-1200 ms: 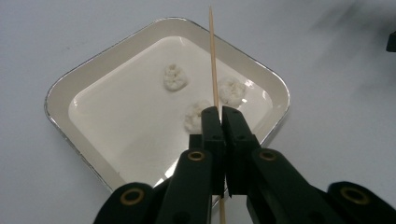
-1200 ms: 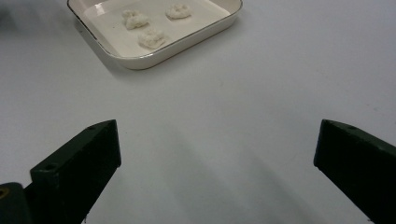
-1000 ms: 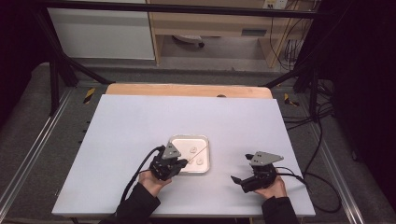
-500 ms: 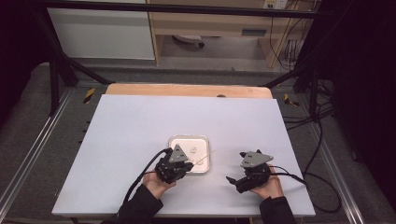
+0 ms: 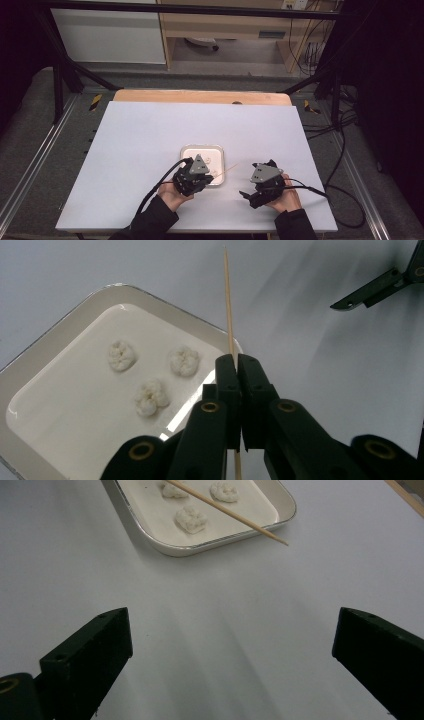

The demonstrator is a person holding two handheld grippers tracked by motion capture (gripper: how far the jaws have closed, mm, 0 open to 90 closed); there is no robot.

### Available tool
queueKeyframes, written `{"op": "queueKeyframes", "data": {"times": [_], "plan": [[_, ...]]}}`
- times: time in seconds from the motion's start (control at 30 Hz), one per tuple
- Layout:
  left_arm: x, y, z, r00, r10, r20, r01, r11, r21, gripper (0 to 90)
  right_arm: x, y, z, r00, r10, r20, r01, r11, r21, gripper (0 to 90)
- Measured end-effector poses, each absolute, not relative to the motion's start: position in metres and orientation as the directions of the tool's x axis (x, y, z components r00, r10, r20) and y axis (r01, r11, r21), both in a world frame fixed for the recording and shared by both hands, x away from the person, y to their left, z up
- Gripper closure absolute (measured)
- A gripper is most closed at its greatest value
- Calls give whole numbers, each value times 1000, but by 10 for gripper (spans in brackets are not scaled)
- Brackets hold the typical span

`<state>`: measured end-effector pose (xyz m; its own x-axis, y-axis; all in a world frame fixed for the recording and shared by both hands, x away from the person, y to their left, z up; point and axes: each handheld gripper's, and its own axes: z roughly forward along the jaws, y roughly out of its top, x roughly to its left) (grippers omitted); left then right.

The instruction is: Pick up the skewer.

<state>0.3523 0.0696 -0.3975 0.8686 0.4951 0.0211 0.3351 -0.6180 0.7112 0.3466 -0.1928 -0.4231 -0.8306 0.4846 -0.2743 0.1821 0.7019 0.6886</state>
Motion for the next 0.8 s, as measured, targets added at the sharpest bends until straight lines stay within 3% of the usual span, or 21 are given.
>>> {"op": "queueKeyframes", "data": {"times": [0.8], "plan": [[348,38,-384,922,380,73,235,-698,677,884,332,-173,-406,-820,279,-501,-25,856,517,192]]}}
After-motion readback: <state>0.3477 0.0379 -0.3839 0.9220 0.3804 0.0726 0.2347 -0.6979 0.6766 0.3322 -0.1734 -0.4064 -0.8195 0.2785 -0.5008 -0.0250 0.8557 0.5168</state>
